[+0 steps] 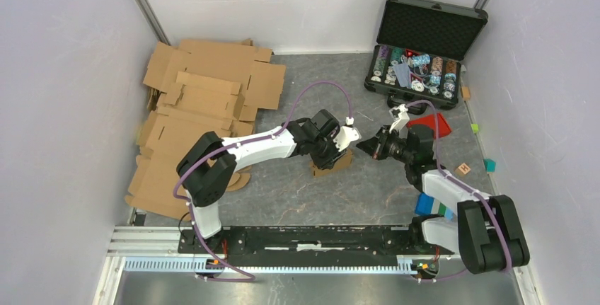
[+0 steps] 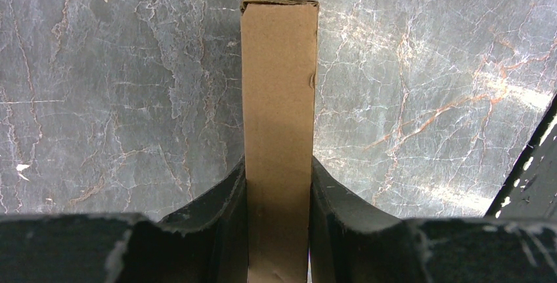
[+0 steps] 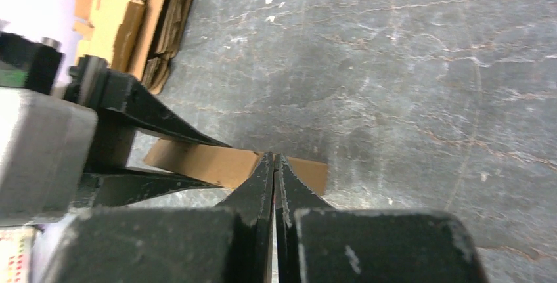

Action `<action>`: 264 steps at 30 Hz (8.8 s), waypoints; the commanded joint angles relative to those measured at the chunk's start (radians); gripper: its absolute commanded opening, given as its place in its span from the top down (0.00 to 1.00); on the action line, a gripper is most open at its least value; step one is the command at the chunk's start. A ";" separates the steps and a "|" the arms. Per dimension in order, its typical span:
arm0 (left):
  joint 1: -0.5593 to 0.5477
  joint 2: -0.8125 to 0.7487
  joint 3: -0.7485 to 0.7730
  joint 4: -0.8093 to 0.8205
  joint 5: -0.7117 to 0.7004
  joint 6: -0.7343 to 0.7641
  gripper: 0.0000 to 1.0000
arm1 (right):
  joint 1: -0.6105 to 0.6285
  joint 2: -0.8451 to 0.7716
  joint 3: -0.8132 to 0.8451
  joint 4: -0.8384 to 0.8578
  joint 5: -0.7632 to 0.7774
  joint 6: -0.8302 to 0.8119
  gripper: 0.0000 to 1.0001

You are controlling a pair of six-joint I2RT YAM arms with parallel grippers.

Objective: Fold the paper box
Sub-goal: Close the paper box at the center of the board.

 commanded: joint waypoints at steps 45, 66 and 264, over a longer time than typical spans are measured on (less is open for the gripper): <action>-0.013 0.033 0.008 -0.052 0.006 0.029 0.84 | -0.005 0.403 -0.131 0.628 -0.218 0.399 1.00; -0.014 -0.056 -0.002 -0.039 -0.030 0.011 0.43 | -0.006 -0.004 -0.014 0.071 -0.059 0.032 0.77; 0.280 -0.525 -0.802 0.925 0.143 -0.183 0.58 | 0.556 0.449 0.623 -0.803 0.166 -0.929 0.72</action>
